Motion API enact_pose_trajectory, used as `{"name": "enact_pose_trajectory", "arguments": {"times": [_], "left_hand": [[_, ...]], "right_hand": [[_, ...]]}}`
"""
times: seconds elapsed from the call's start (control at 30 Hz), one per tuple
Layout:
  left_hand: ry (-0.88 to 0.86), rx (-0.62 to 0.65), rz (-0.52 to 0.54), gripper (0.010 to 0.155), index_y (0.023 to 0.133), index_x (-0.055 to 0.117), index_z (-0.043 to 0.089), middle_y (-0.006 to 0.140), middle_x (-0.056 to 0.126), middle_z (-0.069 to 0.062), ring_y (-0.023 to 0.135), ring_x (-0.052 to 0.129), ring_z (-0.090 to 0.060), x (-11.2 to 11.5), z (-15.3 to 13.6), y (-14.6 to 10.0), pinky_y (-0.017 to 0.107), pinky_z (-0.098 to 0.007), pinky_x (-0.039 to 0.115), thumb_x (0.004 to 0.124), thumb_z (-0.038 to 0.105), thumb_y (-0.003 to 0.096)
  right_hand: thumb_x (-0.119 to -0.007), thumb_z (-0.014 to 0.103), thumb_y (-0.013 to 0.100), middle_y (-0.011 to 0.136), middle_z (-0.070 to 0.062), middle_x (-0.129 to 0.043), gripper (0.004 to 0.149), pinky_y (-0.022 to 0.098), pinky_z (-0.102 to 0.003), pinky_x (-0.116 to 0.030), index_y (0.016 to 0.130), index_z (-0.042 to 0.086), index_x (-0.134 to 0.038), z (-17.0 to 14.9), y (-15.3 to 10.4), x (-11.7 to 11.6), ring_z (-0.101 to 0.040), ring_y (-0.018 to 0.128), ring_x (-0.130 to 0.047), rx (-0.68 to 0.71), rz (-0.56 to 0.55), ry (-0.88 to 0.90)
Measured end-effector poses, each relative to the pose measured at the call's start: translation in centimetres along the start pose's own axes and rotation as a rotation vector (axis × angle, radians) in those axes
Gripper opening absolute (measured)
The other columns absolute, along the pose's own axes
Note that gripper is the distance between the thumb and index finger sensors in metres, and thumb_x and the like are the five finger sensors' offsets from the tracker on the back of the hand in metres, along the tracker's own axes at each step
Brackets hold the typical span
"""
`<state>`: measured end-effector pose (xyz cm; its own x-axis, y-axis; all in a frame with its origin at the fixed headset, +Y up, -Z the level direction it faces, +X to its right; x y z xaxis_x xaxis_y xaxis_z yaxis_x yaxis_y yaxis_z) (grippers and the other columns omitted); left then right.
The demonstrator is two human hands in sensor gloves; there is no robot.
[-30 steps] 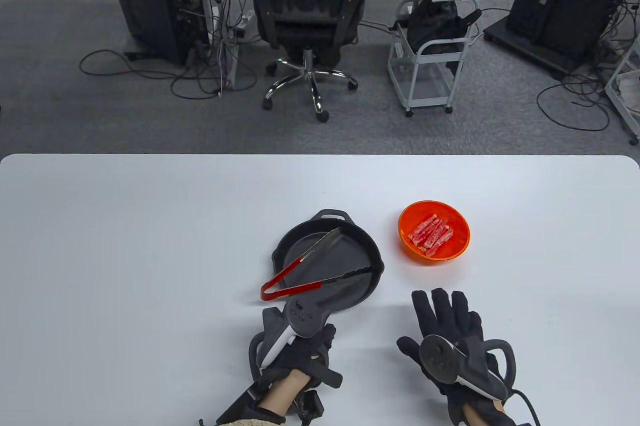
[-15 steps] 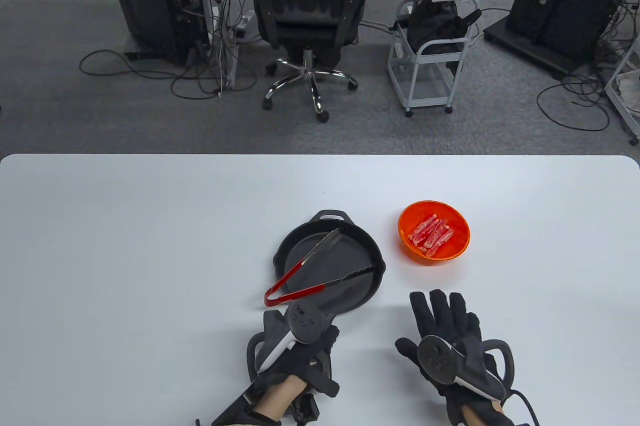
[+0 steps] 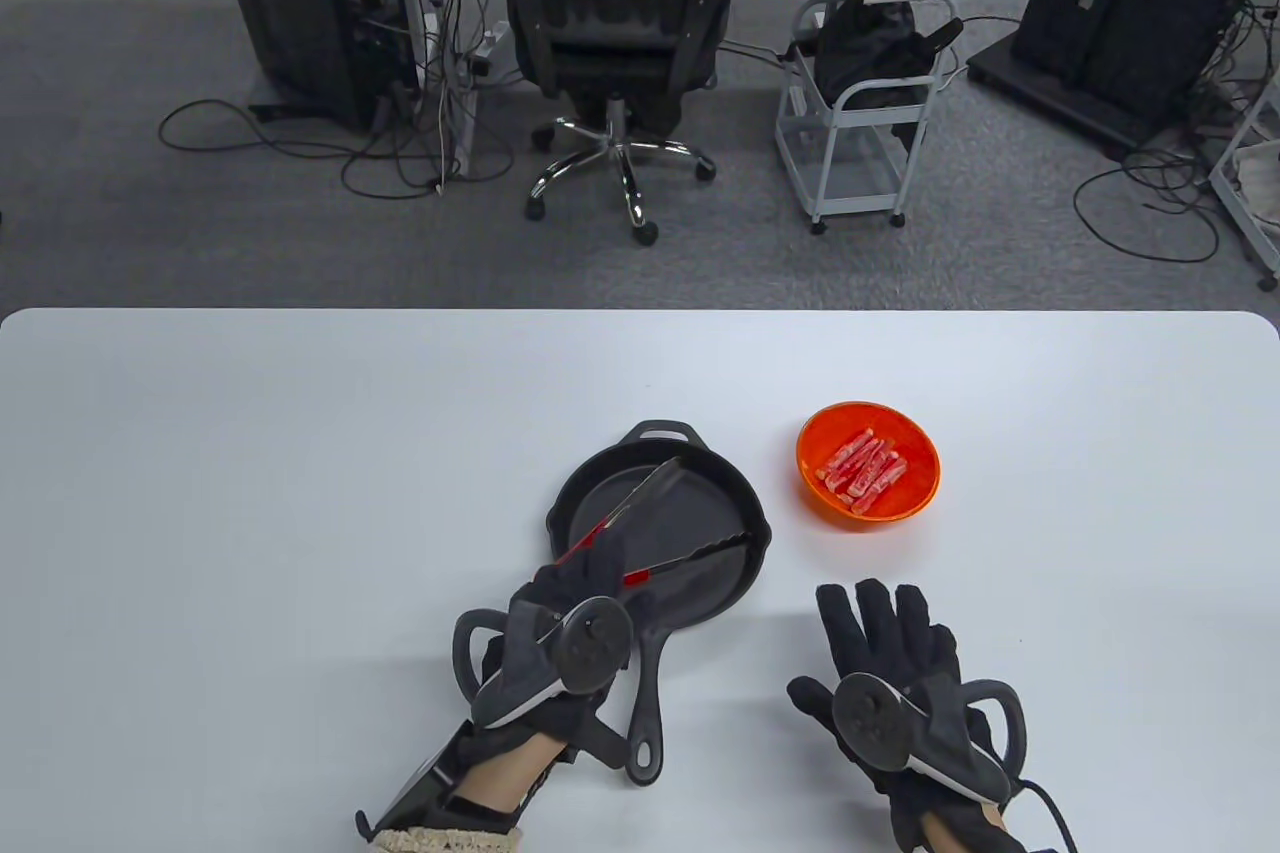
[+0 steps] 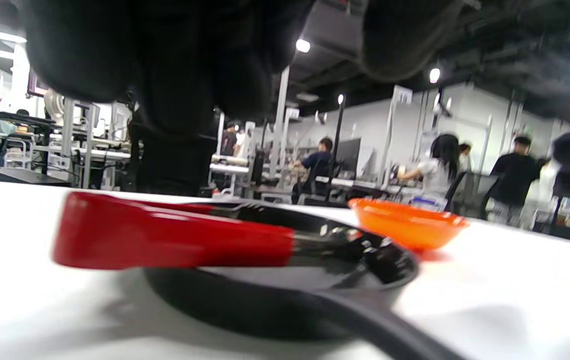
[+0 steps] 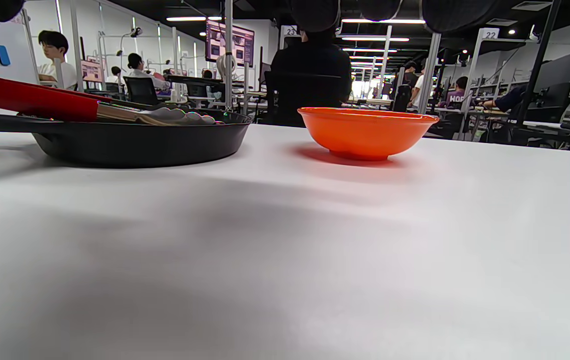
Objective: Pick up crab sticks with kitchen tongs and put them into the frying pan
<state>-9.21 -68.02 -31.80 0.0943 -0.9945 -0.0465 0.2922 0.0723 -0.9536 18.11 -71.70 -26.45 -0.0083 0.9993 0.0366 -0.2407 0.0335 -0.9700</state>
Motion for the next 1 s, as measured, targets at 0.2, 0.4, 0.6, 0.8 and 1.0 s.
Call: {"name": "enact_pose_trajectory", "arguments": {"times": [0.2, 0.4, 0.6, 0.8, 1.0], "left_hand": [[0.099, -0.049, -0.167, 0.095, 0.124, 0.034, 0.008, 0.117, 0.054, -0.027, 0.098, 0.071, -0.053, 2.8, -1.6, 3.0, 0.06, -0.072, 0.066, 0.063, 0.071, 0.0595], [0.154, -0.131, -0.358, 0.109, 0.123, 0.017, 0.001, 0.121, 0.037, -0.035, 0.101, 0.063, -0.06, 5.9, -2.7, 4.4, 0.061, -0.076, 0.063, 0.058, 0.078, 0.0579], [0.174, -0.171, -0.426, 0.112, 0.124, 0.022, 0.001, 0.12, 0.033, -0.038, 0.096, 0.071, -0.06, 7.1, -3.2, 5.0, 0.058, -0.074, 0.068, 0.058, 0.082, 0.0551], [0.168, -0.188, -0.426, 0.1, 0.124, 0.032, 0.009, 0.114, 0.045, -0.036, 0.083, 0.084, -0.052, 7.4, -3.6, 5.6, 0.054, -0.065, 0.076, 0.061, 0.078, 0.0572], [0.138, -0.204, -0.334, 0.095, 0.121, 0.045, 0.012, 0.109, 0.059, -0.028, 0.072, 0.092, -0.039, 7.3, -4.2, 5.6, 0.051, -0.056, 0.082, 0.067, 0.077, 0.055]], "right_hand": [[-0.042, 0.064, 0.053, 0.12, -0.03, -0.035, 0.085, 0.068, -0.074, -0.05, 0.119, 0.015, -0.02, 0.1, 0.0, 0.0, -0.061, 0.103, -0.035, 0.003, 0.002, -0.001], [-0.043, 0.064, 0.053, 0.12, -0.029, -0.035, 0.085, 0.068, -0.074, -0.05, 0.119, 0.015, -0.02, 0.2, 0.0, -0.1, -0.061, 0.103, -0.034, 0.007, 0.01, -0.005], [-0.043, 0.064, 0.053, 0.121, -0.029, -0.035, 0.085, 0.068, -0.074, -0.05, 0.119, 0.015, -0.02, 0.4, 0.1, -0.2, -0.061, 0.103, -0.034, 0.012, 0.022, -0.009], [-0.043, 0.064, 0.053, 0.121, -0.029, -0.035, 0.085, 0.068, -0.074, -0.049, 0.119, 0.016, -0.02, 0.5, 0.2, -0.3, -0.06, 0.103, -0.034, 0.013, 0.035, -0.013], [-0.043, 0.064, 0.053, 0.121, -0.029, -0.035, 0.085, 0.068, -0.074, -0.049, 0.119, 0.016, -0.02, 0.5, 0.2, -0.4, -0.06, 0.103, -0.034, 0.012, 0.042, -0.013]]}}
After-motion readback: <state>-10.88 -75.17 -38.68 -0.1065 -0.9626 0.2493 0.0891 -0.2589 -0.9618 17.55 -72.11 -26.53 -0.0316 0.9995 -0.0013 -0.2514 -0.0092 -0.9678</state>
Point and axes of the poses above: the tracker on the back of each hand, its own z axis roughly to the thumb side, its own y axis roughly from the wrist to the fingertips, x = y × z, the point moved 2 cm from there along y, roughly from the wrist to the fingertips
